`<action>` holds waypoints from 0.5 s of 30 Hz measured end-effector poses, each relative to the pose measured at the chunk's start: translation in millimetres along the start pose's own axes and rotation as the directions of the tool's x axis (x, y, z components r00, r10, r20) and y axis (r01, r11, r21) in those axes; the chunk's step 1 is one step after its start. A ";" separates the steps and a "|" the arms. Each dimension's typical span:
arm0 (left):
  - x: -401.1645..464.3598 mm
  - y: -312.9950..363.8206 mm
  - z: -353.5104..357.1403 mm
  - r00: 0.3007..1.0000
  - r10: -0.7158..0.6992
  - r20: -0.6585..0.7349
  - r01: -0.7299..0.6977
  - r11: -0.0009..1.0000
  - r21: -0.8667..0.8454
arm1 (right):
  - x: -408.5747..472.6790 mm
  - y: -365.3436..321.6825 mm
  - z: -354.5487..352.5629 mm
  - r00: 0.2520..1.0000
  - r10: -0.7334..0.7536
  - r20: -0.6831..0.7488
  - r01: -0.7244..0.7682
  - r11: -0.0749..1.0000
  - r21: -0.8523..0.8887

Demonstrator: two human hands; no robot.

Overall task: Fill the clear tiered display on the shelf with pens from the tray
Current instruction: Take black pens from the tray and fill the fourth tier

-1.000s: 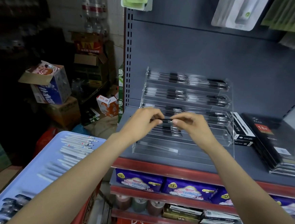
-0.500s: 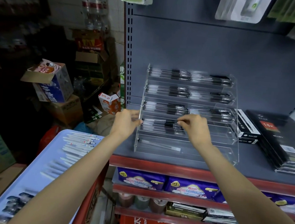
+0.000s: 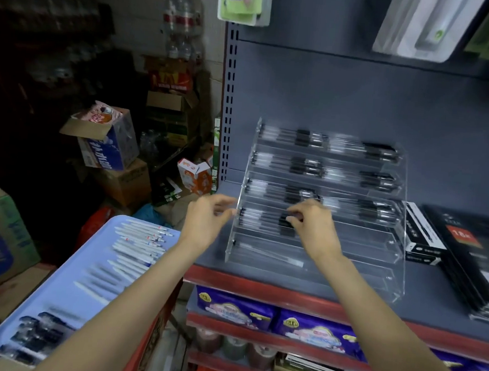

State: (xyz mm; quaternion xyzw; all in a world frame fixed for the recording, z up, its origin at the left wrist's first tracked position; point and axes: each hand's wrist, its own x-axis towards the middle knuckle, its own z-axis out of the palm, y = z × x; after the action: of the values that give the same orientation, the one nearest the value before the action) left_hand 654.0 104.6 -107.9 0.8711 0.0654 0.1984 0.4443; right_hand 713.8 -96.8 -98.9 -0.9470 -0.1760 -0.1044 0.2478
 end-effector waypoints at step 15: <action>-93.7 -138.3 -150.8 0.990 -0.111 0.090 0.090 0.974 0.208 | -71.9 -185.6 115.3 0.944 -0.176 0.280 0.075 0.938 0.339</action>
State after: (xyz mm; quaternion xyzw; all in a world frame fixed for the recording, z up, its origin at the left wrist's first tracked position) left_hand 516.2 272.7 -166.2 0.9165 0.1068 0.1237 0.3650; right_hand 589.2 92.6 -137.7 -0.8847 -0.2876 0.0579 0.3622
